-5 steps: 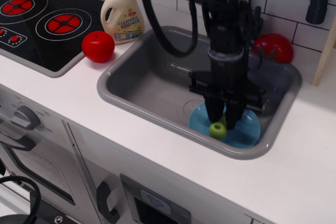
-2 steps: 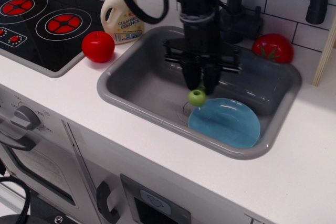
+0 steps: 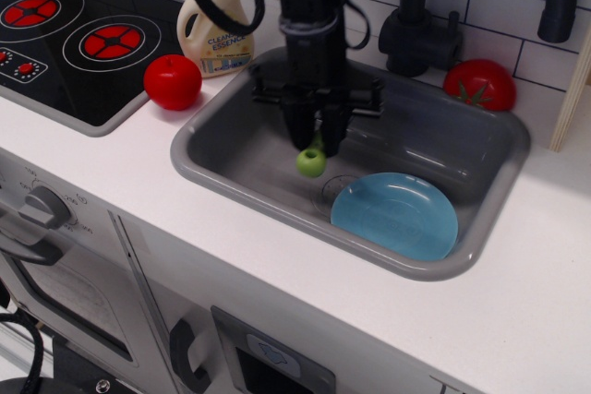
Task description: Take spatula off plate sink
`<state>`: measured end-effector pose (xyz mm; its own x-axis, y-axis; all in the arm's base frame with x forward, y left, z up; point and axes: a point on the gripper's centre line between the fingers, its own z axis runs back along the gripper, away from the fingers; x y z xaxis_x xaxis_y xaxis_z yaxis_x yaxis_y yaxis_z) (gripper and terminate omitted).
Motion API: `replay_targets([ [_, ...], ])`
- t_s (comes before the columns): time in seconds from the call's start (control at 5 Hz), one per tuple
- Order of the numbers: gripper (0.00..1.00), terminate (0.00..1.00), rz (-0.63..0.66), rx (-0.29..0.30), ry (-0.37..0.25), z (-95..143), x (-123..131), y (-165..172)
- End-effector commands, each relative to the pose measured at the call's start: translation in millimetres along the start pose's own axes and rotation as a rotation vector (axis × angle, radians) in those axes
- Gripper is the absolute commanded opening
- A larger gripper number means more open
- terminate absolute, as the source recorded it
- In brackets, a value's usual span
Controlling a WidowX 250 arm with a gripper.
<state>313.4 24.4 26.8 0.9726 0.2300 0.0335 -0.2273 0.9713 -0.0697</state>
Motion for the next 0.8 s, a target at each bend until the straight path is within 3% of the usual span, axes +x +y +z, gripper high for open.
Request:
replay_targets([
  [0.0, 0.0, 0.0, 0.037, 0.025, -0.011, -4.0, -4.0, 12.5],
  [0.2, 0.0, 0.0, 0.033, 0.047, 0.004, -11.1, -10.9, 20.7],
  [0.4, 1.0, 0.0, 0.027, 0.06, 0.002, -15.4, -11.8, 21.9],
  [0.6, 1.0, 0.0, 0.046, 0.073, -0.003, -11.2, -6.6, 20.1],
])
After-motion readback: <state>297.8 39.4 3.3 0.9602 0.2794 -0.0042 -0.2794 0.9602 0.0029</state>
